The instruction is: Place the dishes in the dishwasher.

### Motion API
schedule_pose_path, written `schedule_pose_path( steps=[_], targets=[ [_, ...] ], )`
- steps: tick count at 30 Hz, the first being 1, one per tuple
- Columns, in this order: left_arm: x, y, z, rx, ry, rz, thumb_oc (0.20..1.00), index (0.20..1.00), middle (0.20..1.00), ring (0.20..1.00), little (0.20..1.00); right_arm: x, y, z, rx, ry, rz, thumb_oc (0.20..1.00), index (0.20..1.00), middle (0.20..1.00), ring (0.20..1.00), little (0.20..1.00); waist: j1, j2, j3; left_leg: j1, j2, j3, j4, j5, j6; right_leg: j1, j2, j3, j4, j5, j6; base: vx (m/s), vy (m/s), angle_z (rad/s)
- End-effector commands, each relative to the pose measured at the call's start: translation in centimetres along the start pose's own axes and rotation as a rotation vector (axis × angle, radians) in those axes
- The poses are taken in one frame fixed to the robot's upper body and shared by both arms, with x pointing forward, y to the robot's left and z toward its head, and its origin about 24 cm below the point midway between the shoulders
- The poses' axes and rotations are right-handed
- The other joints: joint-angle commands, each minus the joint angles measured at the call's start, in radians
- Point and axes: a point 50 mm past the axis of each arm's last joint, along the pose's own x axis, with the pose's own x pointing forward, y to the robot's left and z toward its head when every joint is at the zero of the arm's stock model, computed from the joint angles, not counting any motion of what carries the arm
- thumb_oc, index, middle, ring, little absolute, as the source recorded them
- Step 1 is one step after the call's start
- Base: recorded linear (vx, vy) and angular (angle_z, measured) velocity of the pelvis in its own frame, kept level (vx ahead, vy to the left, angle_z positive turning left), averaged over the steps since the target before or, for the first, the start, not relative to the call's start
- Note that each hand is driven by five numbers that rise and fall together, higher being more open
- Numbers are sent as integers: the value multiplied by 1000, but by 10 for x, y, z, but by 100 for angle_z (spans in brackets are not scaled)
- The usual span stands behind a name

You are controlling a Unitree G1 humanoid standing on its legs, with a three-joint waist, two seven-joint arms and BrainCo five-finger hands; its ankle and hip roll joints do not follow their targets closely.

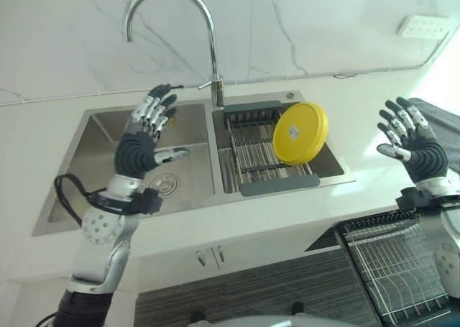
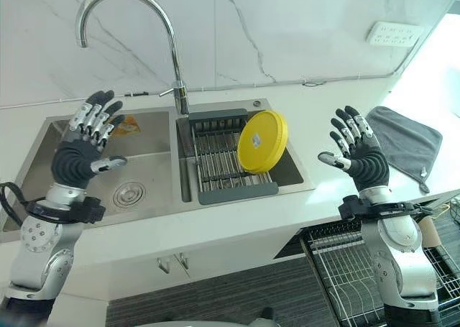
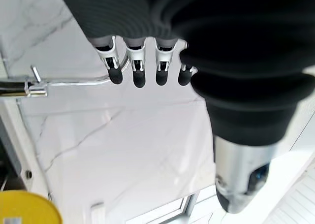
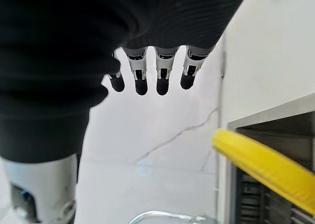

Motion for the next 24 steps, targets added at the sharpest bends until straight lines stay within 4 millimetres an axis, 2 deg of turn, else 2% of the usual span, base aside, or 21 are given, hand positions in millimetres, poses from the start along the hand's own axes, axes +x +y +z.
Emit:
schedule_pose_path(
  steps=[1, 9, 13, 15, 20, 24],
  targets=[
    [17, 3, 20, 53, -122, -10, 1000, 1000, 1000, 1000, 1000, 15, -2, 38, -29, -152, 29, 1000, 1000, 1000, 1000, 1000, 9, 35, 17, 52, 49, 7, -1, -85, 0, 34, 11, -62, -1, -78, 22, -33, -15, -4],
    [18, -1, 11, 44, -86, -45, 1000, 1000, 1000, 1000, 1000, 35, -13, 13, 112, -19, -16, 1000, 1000, 1000, 1000, 1000, 45, 33, 2, 63, 69, 5, -1, -80, -10, 64, 33, -76, -1, -108, 2, 8, -24, 0],
    [17, -1, 7, 26, -63, -45, 1000, 1000, 1000, 1000, 1000, 42, -10, -4, 179, 56, 2, 1000, 1000, 1000, 1000, 1000, 62, 38, -6, 65, 79, -1, -1, -76, -16, 70, 41, -82, -1, -118, -6, 22, -33, 0],
    [18, -3, 5, 34, -54, -67, 1000, 1000, 1000, 1000, 1000, 46, -5, -10, 182, 93, 71, 1000, 1000, 1000, 1000, 1000, 71, 37, -9, 65, 84, 0, -1, -72, -20, 72, 43, -90, -1, -120, -9, 6, -69, 2],
    [19, -5, 3, 37, -41, -107, 1000, 1000, 1000, 1000, 1000, 58, 1, -20, 221, 121, 78, 1000, 1000, 1000, 1000, 1000, 93, 45, -13, 71, 73, -21, -1, -79, -21, 74, 43, -95, -1, -119, -9, 15, -52, -2],
    [20, -7, -1, 17, -24, -125, 1000, 1000, 1000, 1000, 1000, 64, 7, -27, 231, 156, 61, 1000, 1000, 1000, 1000, 1000, 92, 50, -14, 74, 75, -23, -1, -79, -21, 71, 45, -88, -1, -118, -11, 4, -18, -3]
  ],
)
